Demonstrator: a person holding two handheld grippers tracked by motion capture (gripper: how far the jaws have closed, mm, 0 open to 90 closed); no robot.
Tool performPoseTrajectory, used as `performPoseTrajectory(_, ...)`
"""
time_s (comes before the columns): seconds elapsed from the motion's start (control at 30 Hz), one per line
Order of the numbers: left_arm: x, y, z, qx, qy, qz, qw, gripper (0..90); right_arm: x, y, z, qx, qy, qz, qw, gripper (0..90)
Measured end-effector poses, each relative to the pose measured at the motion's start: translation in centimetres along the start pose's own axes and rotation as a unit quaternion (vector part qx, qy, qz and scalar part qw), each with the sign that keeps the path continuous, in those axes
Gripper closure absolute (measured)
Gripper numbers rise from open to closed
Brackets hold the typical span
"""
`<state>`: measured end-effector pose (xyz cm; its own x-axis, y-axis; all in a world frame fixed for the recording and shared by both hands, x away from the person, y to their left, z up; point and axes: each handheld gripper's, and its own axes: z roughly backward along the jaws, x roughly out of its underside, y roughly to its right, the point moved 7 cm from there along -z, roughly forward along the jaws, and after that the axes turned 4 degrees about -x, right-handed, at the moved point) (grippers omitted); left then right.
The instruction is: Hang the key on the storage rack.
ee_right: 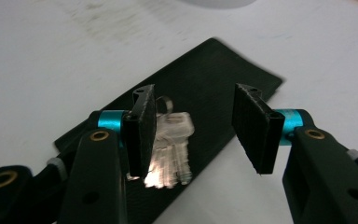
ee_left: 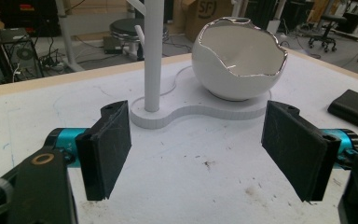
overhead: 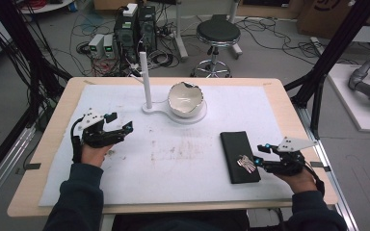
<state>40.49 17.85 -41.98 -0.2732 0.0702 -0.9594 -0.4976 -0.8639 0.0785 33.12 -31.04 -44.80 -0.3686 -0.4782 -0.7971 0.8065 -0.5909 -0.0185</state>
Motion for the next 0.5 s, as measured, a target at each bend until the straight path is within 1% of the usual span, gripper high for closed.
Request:
performPoseTrajectory(0.03,0.0,0.0,0.0,-0.001,-0.001,0.0,1.0,24.4,0.2,-0.4,-0.4,-0.011,-0.008,0.01,0.9999,53.5)
performPoseTrajectory(0.13,0.1,0.1,-0.1,0.0,-0.004,0.001,1.0,24.5,0.7,-1.0,-1.5,-0.02,-0.03,0.027,0.999,52.0)
performPoseTrajectory(0.17,0.1,0.1,-0.1,0.0,-0.004,0.001,1.0,24.7,0.7,-1.0,-1.5,-0.02,-0.03,0.027,0.999,52.0)
performPoseTrajectory(0.2,0.1,0.1,-0.1,-0.001,-0.005,0.001,1.0,24.8,1.1,-1.0,-2.0,-0.023,-0.043,0.03,0.9984,48.8)
performPoseTrajectory(0.27,0.2,0.2,-0.1,0.001,-0.006,0.001,1.0,24.8,1.9,-1.0,-2.6,-0.022,-0.067,0.029,0.9971,42.4)
performPoseTrajectory(0.3,0.2,0.2,-0.1,0.001,-0.007,0.0,1.0,24.8,1.9,-1.0,-2.6,-0.022,-0.067,0.029,0.9971,42.4)
performPoseTrajectory(0.33,0.3,0.2,-0.1,0.001,-0.009,0.0,1.0,25.1,2.3,-1.0,-3.0,-0.022,-0.071,0.02,0.9971,39.7)
performPoseTrajectory(0.37,0.3,0.2,-0.1,0.001,-0.009,0.0,1.0,25.2,2.3,-1.0,-3.0,-0.022,-0.071,0.02,0.9971,39.7)
performPoseTrajectory(0.4,0.3,0.2,-0.1,0.002,-0.008,0.001,1.0,25.2,2.2,-1.0,-3.0,-0.023,-0.07,0.022,0.997,41.3)
performPoseTrajectory(0.43,0.3,0.2,-0.1,0.001,-0.008,0.001,1.0,25.3,2.2,-1.0,-3.0,-0.024,-0.072,0.024,0.9968,45.8)
performPoseTrajectory(0.47,0.3,0.2,-0.1,0.001,-0.009,0.002,1.0,25.3,2.1,-1.1,-3.0,-0.024,-0.071,0.029,0.9968,53.3)
performPoseTrajectory(0.5,0.3,0.2,-0.1,0.001,-0.01,0.002,1.0,25.3,2.0,-1.3,-2.9,-0.023,-0.072,0.039,0.9964,65.0)
